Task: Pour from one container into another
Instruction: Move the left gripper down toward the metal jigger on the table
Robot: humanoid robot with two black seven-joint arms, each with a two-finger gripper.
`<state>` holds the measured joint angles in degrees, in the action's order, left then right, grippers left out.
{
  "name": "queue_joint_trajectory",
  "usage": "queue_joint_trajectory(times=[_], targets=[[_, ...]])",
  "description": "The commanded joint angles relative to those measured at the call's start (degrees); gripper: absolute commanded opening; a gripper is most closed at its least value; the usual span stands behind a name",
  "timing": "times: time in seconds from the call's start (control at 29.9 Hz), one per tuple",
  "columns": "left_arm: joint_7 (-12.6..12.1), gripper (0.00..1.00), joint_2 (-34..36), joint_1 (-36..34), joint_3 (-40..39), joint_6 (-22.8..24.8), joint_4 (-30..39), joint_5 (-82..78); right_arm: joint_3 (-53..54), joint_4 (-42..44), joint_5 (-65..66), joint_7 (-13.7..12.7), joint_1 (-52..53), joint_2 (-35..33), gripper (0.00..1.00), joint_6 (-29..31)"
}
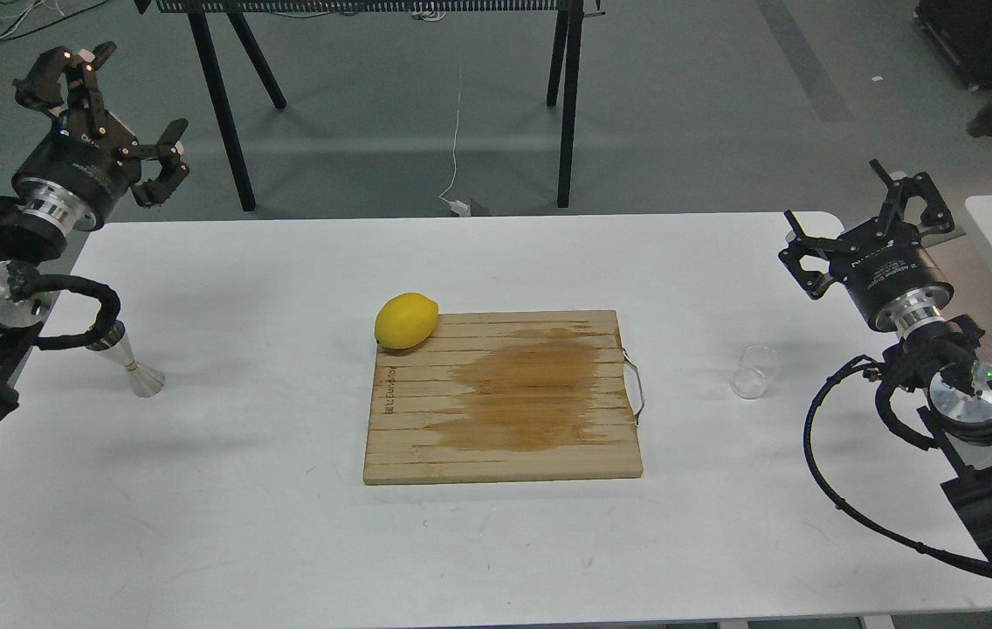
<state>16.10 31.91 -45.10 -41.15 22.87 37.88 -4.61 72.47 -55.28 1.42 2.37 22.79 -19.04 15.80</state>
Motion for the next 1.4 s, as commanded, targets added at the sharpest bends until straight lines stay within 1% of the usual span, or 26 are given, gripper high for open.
queue_joint_trajectory(times=[0.0,0.13,0.33,0.5,0.67,0.87,1.04,1.14,1.3,1.37], targets=[[0.4,1.0,0.0,0.0,0.0,0.0,0.0,-0.1,0.0,0.0,0.0,0.1,0.0,0.3,0.99,-0.1],[1.7,1.0,0.0,-0.2,-0.1,0.1,0.0,-0.1,0.0,0.0,0.0,0.2,0.0,0.3,0.99,-0.1],[1.6,1.0,-0.1,-0.7,-0.2,0.1,-0.4,0.0,0.2,-0.3,0.0,0.2,0.2,0.3,0.99,-0.1],[1.0,1.0,-1.2,-1.7,0.2,0.3,-4.8,-0.2,0.2,-0.3,0.0,0.2,0.9,0.3,0.99,-0.3],[1.1,1.0,-1.9,-2.6,1.0,3.5,-4.5,-1.0,0.3,-0.3,0.0,0.2,0.9,0.2,0.99,-0.2],[1.2,1.0,-1.8,-2.5,1.0,3.6,-4.3,-1.1,0.2,-0.3,0.0,0.3,0.9,0.3,0.99,-0.1],[1.4,1.0,-0.5,-2.1,1.0,3.5,-1.0,-1.1,0.2,-0.3,0.0,0.3,0.8,0.3,0.99,0.0],[1.4,1.0,1.7,-1.7,1.1,3.2,1.9,-1.1,0.3,-0.3,0.0,0.3,0.8,0.3,0.99,0.1],[1.3,1.0,8.2,-1.3,1.7,2.8,10.0,-4.3,0.2,-0.4,0.0,0.4,0.9,0.3,0.99,0.1],[1.3,1.0,11.1,-1.0,1.9,1.6,13.9,-6.0,0.2,-0.4,0.0,0.3,0.9,0.3,0.99,0.2]])
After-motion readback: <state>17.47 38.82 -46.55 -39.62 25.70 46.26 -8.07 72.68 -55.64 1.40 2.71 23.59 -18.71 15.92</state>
